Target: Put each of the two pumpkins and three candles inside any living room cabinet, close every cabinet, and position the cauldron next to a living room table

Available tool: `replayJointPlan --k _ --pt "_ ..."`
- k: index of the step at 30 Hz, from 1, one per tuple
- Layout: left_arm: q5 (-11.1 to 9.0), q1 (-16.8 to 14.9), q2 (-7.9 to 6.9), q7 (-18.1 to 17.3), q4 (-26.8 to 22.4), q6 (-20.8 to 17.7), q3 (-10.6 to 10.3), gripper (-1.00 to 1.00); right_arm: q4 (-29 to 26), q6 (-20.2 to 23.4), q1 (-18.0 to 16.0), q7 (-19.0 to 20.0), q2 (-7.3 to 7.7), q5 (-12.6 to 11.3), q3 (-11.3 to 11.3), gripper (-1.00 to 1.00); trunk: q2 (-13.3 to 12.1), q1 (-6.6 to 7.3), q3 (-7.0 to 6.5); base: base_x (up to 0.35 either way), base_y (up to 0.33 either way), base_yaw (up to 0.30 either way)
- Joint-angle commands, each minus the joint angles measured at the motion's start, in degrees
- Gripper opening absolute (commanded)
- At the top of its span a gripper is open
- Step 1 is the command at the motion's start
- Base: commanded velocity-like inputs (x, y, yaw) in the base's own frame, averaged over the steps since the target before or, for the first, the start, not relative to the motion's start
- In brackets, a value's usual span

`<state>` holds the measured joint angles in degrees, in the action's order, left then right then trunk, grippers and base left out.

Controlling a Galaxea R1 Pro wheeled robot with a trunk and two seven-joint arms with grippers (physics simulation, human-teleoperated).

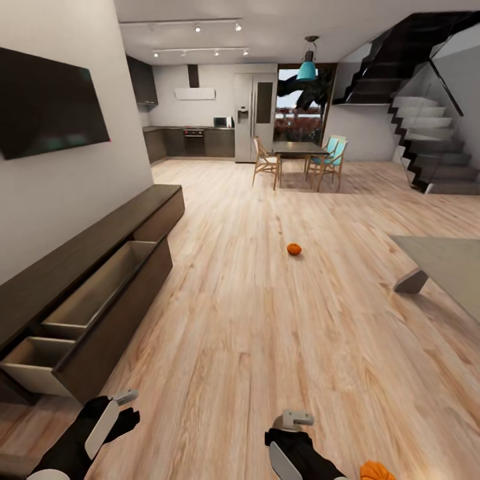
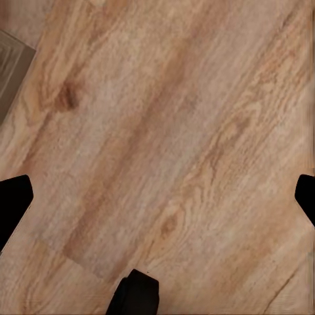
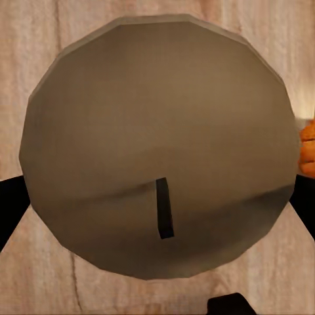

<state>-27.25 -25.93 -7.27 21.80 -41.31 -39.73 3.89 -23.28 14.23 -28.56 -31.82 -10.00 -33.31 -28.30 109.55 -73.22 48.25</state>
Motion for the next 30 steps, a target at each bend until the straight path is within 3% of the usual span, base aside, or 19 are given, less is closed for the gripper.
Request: replayJointPlan --k 1,30 --pt "0.00 0.00 -0.01 0.00 0.00 0.00 -0.01 1.00 -0.01 0.00 -0.01 0.00 0.00 0.09 -0.01 -1.00 0.00 0.00 0.00 0.324 0.020 0.000" --pt "0.09 0.00 0.13 0.00 0.00 0.02 -0.20 1.00 0.61 -0.08 0.07 0.16 0.00 0.25 -0.03 -1.00 0.00 0.00 0.00 0.327 0.001 0.000"
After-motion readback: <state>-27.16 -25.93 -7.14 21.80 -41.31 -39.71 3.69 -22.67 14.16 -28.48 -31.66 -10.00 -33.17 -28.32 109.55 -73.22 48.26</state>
